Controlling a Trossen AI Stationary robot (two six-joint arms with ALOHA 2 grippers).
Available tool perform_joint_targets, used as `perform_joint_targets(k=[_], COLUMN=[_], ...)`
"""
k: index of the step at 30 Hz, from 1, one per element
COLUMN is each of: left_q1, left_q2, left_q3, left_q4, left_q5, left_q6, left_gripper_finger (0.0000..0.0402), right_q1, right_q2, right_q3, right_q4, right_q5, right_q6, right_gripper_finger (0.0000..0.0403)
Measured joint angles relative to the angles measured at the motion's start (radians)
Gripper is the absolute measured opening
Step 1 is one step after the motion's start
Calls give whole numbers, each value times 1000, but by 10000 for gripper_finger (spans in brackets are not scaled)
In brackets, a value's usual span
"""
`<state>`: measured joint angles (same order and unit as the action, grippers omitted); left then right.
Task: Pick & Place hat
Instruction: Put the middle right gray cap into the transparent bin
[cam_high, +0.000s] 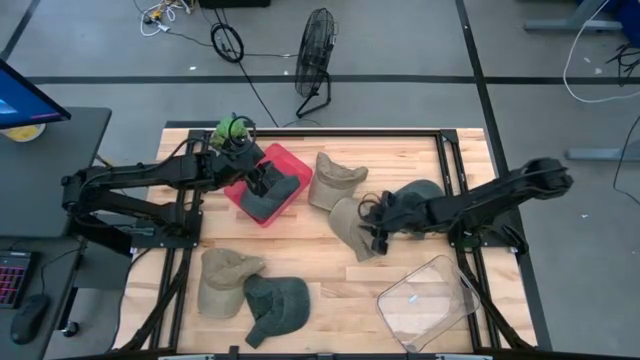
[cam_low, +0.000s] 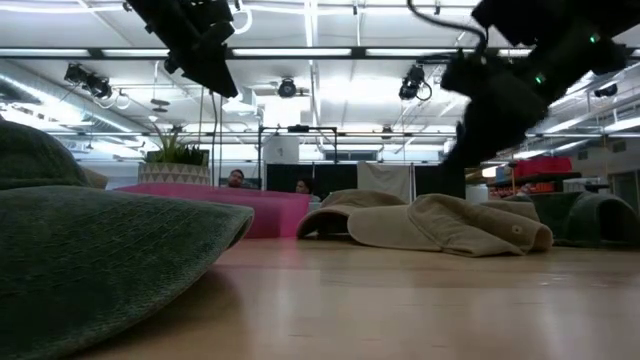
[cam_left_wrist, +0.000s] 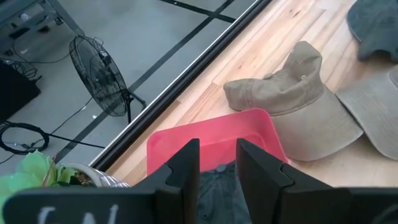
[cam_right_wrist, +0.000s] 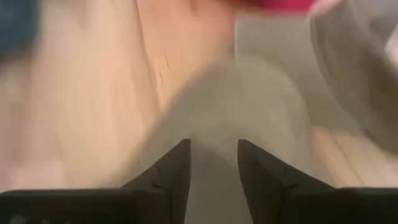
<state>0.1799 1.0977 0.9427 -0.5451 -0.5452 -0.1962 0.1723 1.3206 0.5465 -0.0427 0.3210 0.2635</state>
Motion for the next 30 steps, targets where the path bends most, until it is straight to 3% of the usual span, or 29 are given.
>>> perform_joint_targets(k=[11, 18, 24, 30], left_q1=[0, 0, 0, 0], left_q2=[1, 1, 1, 1], left_q3=[0, 0, 0, 0], left_q4=[-6, -6, -6, -6], left_q5=[0, 1, 1, 0], left_q6=[-10, -26, -26, -4], left_gripper_finger=[110, 110, 110, 110], right_q1=[-90, -162, -173, -173], right_q2=[20, 20, 20, 20], right_q3=[0, 0, 0, 0], right_q4=[-56, -85, -123, -117], right_q5=[12, -83, -94, -94], right_q6=[-281, -241, -240, -140], right_gripper_finger=[135, 176, 229, 218])
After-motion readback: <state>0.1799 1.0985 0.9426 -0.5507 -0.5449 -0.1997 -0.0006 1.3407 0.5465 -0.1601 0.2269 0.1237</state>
